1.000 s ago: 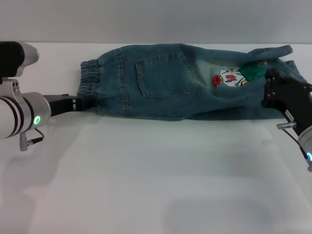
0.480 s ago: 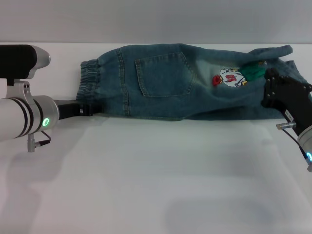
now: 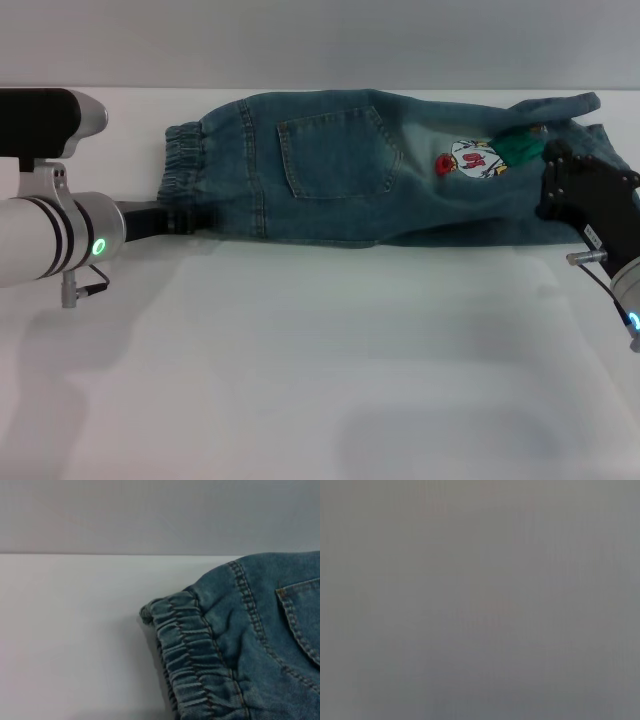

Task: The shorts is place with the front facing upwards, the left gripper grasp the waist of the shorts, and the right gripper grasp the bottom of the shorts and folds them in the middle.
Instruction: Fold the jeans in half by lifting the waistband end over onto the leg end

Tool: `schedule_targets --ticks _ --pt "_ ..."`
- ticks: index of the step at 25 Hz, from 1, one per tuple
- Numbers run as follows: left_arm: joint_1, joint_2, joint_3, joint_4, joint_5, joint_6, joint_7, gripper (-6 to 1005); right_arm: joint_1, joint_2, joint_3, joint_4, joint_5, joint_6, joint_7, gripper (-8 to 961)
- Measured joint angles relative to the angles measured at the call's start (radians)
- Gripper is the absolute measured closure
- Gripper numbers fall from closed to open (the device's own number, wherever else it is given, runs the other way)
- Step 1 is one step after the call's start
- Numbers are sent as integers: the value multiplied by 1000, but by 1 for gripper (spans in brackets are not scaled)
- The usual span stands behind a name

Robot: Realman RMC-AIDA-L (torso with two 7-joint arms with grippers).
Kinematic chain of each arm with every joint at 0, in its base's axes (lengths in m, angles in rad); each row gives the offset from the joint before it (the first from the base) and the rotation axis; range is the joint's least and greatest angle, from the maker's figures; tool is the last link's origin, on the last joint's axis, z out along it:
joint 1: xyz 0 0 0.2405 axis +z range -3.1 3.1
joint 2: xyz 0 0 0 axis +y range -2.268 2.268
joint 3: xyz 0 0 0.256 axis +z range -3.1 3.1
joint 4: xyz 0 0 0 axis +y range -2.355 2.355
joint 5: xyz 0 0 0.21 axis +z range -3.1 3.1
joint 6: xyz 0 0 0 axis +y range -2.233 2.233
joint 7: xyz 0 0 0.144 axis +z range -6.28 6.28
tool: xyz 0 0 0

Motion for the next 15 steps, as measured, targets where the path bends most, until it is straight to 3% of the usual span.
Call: schedule_targets --ticks 9,15 --pt "-21 -2 13 33 -8 28 -3 247 0 0 0 0 0 0 0 953" --pt "0 0 24 47 -90 111 21 257 -2 0 0 1 0 -1 0 955"
